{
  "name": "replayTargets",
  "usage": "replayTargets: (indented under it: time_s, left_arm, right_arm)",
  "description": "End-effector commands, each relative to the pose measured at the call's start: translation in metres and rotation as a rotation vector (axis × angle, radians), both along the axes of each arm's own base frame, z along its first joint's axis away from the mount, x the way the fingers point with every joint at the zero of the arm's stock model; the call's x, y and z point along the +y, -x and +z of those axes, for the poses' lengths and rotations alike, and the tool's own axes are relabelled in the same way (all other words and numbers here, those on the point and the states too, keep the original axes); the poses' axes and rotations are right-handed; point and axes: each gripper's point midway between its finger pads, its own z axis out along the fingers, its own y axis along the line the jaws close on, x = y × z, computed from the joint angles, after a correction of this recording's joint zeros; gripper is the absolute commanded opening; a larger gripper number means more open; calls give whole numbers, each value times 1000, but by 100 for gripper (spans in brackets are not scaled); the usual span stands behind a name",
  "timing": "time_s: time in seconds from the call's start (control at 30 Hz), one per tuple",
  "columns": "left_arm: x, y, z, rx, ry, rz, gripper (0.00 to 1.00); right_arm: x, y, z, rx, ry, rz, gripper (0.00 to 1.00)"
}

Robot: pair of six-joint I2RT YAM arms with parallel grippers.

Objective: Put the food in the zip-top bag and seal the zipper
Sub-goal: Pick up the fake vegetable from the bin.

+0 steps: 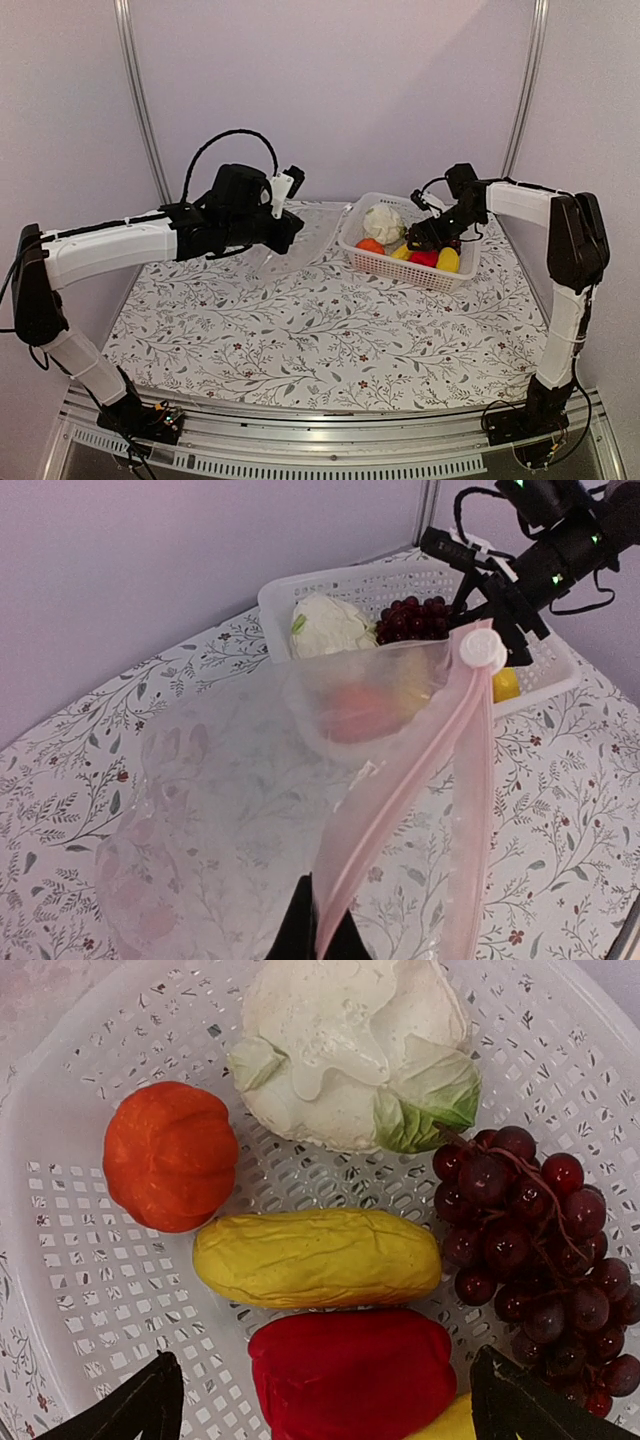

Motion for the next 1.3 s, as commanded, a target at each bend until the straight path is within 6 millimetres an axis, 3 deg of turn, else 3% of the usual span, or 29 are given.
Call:
replayTargets:
  time_s: [0.0,0.47,0.67,0.77,0.93,1.13,1.27]
  left_arm:
    - [4,-2,1,1,19,1,0]
    - [4,-2,-1,12,18,1,0]
    - [5,-2,1,8,19,2,0]
    - [5,-1,1,9,18,1,0]
    - [5,-2,0,10,16,4,0]
    - [2,-1,0,23,20,-8,0]
    - [3,-3,-6,10,-6,-16,0]
  right_arm:
    - [-7,-2,-21,63,39,-36,99]
    - [-7,8,-59,179,51,-33,99]
    - [-4,12,-60,198,30,-30,82]
    - [-1,13,-45,176,10,-21,72]
    - [1,17,-2,87,-32,-2,63]
    - [5,30,47,-11,-95,28,61]
    - [15,50,90,-90,-189,97,57]
